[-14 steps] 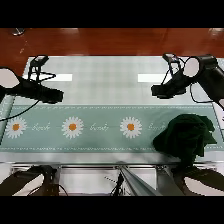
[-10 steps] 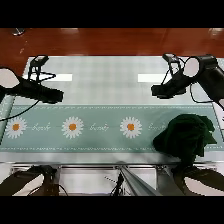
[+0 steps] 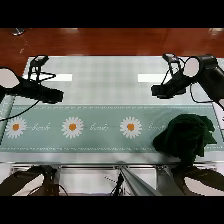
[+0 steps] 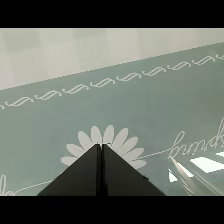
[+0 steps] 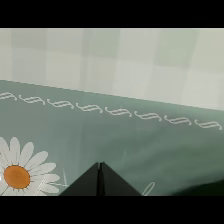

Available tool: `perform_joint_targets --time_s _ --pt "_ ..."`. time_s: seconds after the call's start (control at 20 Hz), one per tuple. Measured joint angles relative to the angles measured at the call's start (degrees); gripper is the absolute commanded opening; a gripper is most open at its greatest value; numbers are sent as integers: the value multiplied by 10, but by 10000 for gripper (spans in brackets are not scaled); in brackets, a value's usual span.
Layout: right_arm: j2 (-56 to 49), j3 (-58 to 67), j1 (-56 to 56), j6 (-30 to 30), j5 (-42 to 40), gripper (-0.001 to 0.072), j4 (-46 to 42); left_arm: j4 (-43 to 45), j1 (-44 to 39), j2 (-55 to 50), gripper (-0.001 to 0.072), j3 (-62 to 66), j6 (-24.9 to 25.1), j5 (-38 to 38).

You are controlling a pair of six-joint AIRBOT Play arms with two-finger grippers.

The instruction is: Fold the shirts.

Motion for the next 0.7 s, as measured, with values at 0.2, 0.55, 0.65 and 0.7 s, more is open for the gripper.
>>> perform_joint_targets --time_s 0.2,0.55,0.65,0.7 --pt "0 0 0 0 -8 24 0 0 0 0 30 0 0 0" --pt "0 0 0 -2 -87 28 -6 0 0 0 48 0 0 8" --pt "0 1 0 2 -105 650 -5 0 -1 0 704 0 0 12" --pt "0 4 -2 3 -108 620 -3 0 -1 0 701 0 0 12"
